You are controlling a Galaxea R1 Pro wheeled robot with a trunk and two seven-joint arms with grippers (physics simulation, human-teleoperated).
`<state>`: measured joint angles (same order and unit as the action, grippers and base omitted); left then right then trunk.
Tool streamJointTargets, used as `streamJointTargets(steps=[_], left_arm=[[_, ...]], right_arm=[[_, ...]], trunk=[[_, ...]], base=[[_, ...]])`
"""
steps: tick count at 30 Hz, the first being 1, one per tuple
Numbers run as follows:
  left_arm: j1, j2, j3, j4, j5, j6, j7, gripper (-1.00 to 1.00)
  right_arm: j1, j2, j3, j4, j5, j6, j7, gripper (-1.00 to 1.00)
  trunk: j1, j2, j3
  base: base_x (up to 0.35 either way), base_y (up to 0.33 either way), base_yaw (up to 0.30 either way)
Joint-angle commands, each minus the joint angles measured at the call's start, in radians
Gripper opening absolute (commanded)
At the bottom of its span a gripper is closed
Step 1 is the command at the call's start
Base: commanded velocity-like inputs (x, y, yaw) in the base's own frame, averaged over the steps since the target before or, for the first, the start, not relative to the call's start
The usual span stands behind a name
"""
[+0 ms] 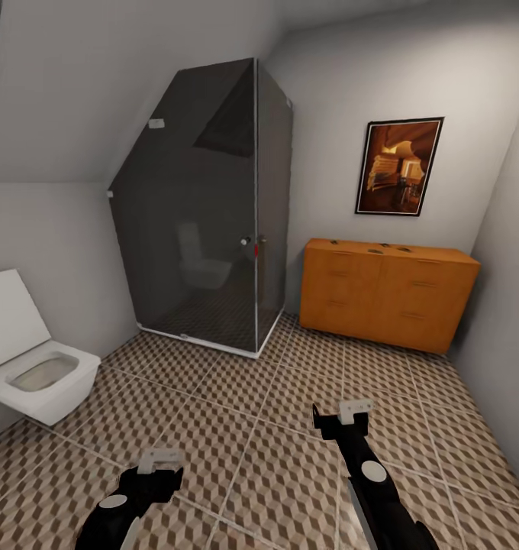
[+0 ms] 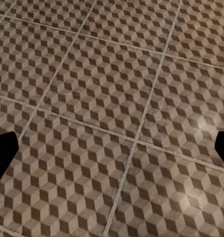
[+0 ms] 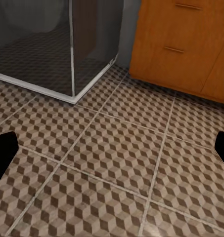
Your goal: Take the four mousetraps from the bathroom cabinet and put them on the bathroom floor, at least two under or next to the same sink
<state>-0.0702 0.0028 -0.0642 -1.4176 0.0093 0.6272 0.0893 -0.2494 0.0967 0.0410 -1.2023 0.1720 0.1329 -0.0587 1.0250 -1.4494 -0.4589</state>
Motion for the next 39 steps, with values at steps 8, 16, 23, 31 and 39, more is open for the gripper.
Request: streamJointTargets(steps=[8,16,23,31,39], left_arm=[[0.000,0.000,-0.002,-0.001,0.001,0.006,0.006,1.00],[0.000,0.000,-0.002,-0.001,0.001,0.006,0.006,1.00],[0.000,0.000,-0.002,-0.002,0.001,0.006,0.006,1.00],[0.000,0.000,-0.002,-0.001,0.001,0.006,0.007,1.00],[0.000,0.000,-0.002,-0.002,0.001,0.006,0.007,1.00]], right_arm=[[-0.001,0.000,0.002,-0.002,0.011,0.008,-0.005,1.00],[-0.001,0.002,0.002,-0.003,0.011,0.008,-0.006,1.00],[-0.001,0.003,0.002,-0.003,0.011,0.008,-0.006,1.00],[-0.001,0.003,0.002,-0.002,0.011,0.008,-0.006,1.00],[-0.001,0.003,0.002,-0.002,0.011,0.008,-0.006,1.00]], trunk=[[0.000,-0.001,0.006],[0.000,-0.001,0.013],[0.000,-0.001,0.019],[0.000,-0.001,0.026],[0.000,-0.001,0.033]], base=[[0.000,0.000,-0.263],[0.001,0.000,-0.263],[0.056,0.000,-0.263],[0.090,0.000,-0.263],[0.094,0.000,-0.263]])
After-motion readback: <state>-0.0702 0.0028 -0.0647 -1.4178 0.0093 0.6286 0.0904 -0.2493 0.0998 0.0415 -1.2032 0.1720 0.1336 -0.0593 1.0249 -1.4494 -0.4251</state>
